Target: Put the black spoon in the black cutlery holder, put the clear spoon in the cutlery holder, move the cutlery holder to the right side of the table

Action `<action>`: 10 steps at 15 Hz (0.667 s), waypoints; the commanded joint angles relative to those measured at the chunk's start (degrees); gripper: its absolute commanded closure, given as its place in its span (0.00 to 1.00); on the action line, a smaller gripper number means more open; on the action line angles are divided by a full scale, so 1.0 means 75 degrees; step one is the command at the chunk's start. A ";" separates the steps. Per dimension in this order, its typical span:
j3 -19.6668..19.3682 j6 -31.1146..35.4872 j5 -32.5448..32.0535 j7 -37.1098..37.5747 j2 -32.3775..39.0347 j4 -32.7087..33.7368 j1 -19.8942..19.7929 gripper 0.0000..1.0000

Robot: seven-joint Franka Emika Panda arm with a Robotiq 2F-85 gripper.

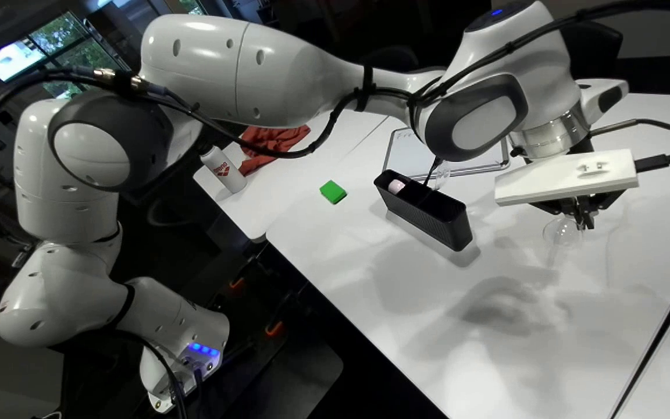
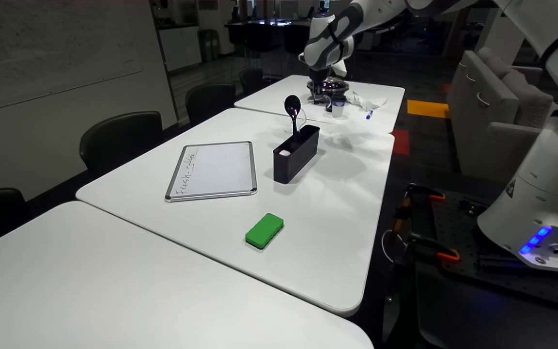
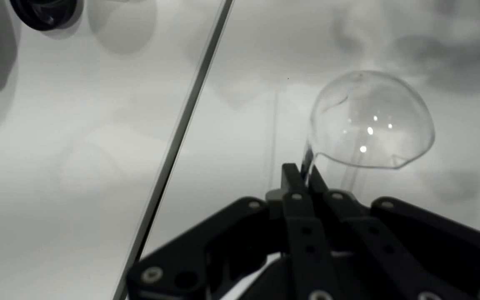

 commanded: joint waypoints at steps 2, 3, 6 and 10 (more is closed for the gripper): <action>-0.0749 -0.1170 -0.0579 0.0380 -0.1564 -0.1207 0.0662 0.99; -0.0921 -0.1415 -0.0791 0.0355 -0.1761 -0.1277 0.0801 0.99; -0.1631 -0.2047 -0.1913 0.0484 -0.2329 -0.1496 0.1422 0.99; -0.1972 -0.2607 -0.4188 0.0775 -0.2973 -0.1799 0.1963 0.99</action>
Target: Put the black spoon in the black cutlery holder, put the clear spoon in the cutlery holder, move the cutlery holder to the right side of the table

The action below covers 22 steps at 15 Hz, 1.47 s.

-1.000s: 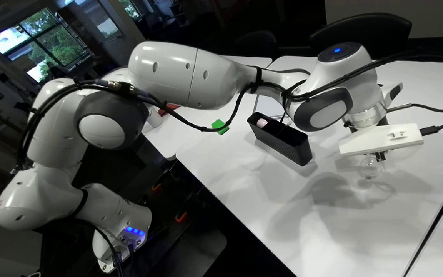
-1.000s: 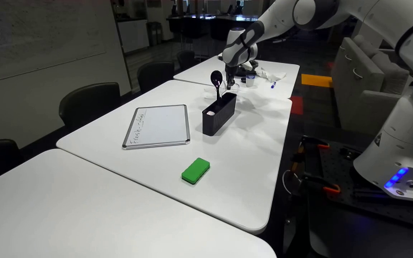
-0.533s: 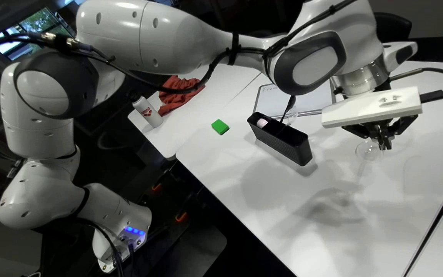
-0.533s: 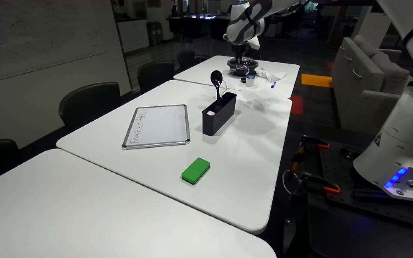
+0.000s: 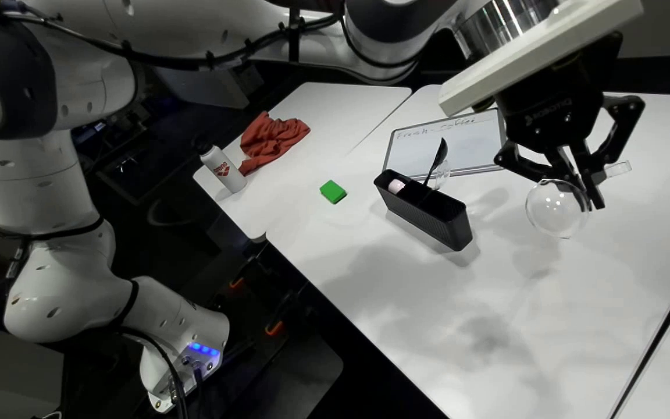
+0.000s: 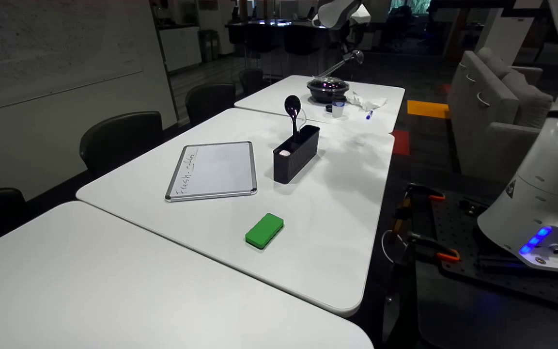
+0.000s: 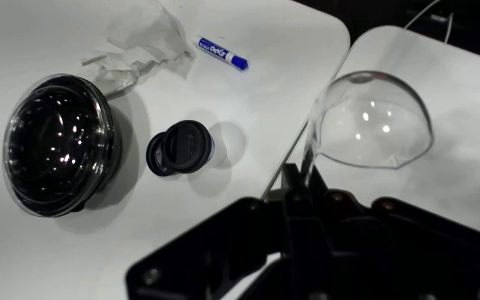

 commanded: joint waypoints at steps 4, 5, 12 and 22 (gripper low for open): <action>0.0267 -0.0200 -0.3922 0.0475 -0.1319 -0.1475 0.0608 0.99; 0.0421 -0.0144 -0.4487 0.0495 -0.1432 -0.1703 0.0606 0.99; 0.1267 0.0013 -0.5942 0.0773 -0.1334 -0.2104 0.0210 0.96; 0.1851 0.1067 -0.7594 -0.0818 -0.2508 -0.3452 0.0255 0.99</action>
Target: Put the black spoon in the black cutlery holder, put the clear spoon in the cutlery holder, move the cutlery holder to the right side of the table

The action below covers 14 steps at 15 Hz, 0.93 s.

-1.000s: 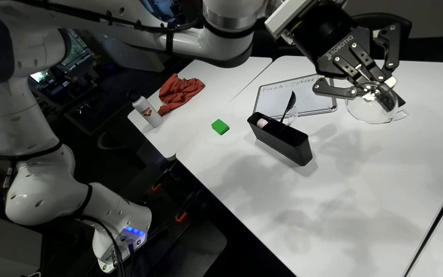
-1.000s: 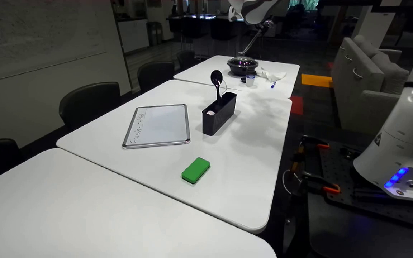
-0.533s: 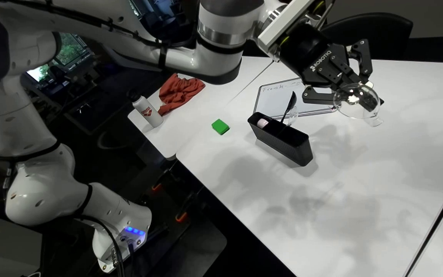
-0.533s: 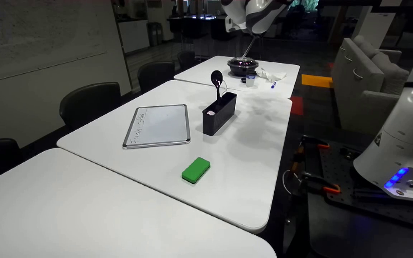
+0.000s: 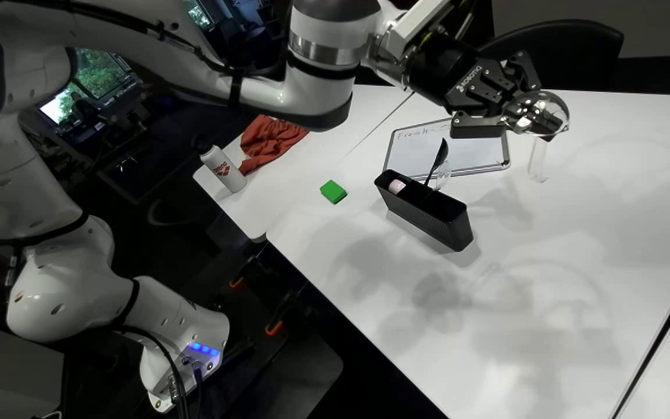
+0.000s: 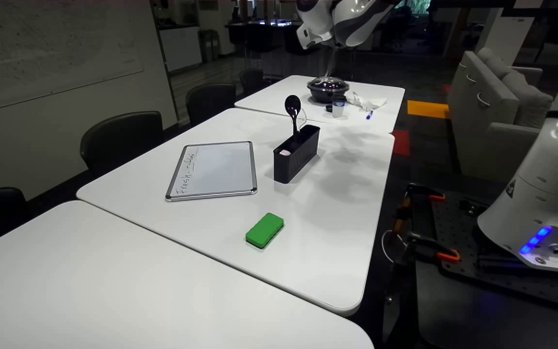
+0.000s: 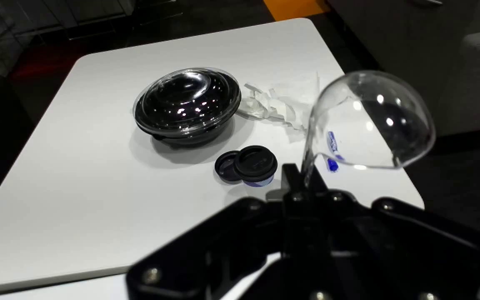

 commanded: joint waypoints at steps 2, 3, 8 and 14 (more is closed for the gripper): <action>0.0372 0.0970 -0.0430 -0.1133 -0.0961 -0.1030 -0.0092 0.99; 0.0412 0.1213 -0.0402 -0.1440 -0.1051 -0.1177 -0.0102 0.99; 0.0493 0.1340 -0.0703 -0.2158 -0.1114 -0.1603 0.0101 0.99; 0.0720 0.1533 -0.0843 -0.2118 -0.0706 -0.1692 0.0201 0.99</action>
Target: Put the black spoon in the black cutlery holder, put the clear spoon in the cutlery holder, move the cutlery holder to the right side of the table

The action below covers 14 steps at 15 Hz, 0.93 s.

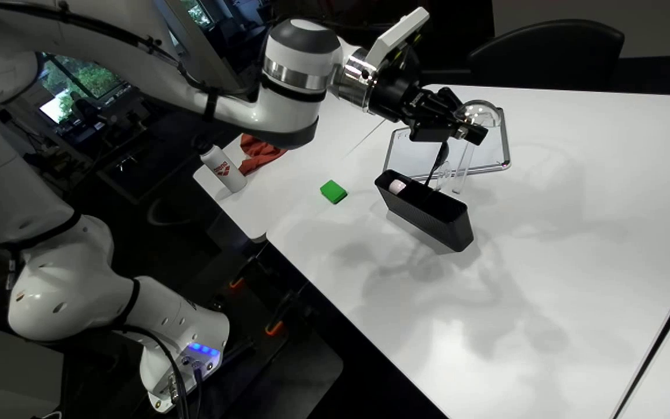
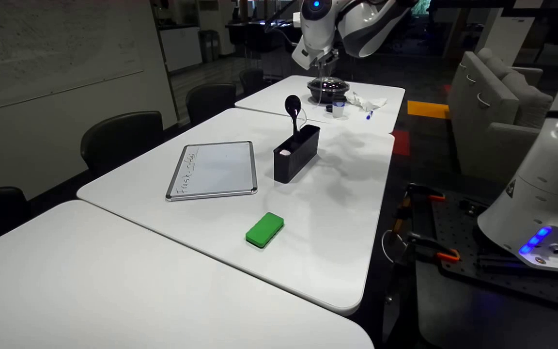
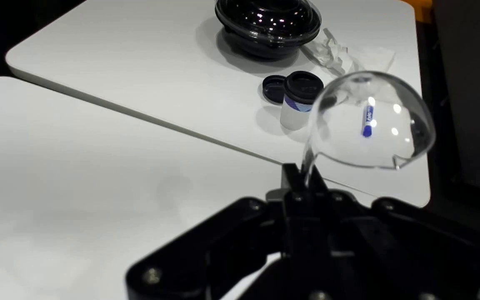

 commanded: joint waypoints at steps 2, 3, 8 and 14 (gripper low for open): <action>0.0163 0.0323 -0.0012 -0.0141 0.0237 -0.0042 0.0007 0.99; 0.0190 0.0355 -0.0008 -0.0156 0.0302 -0.0033 0.0003 0.99; 0.0273 0.0663 0.0035 -0.0212 0.0707 0.0045 -0.0043 0.99; 0.0300 0.0816 -0.0043 -0.0154 0.1120 0.0157 -0.0024 0.99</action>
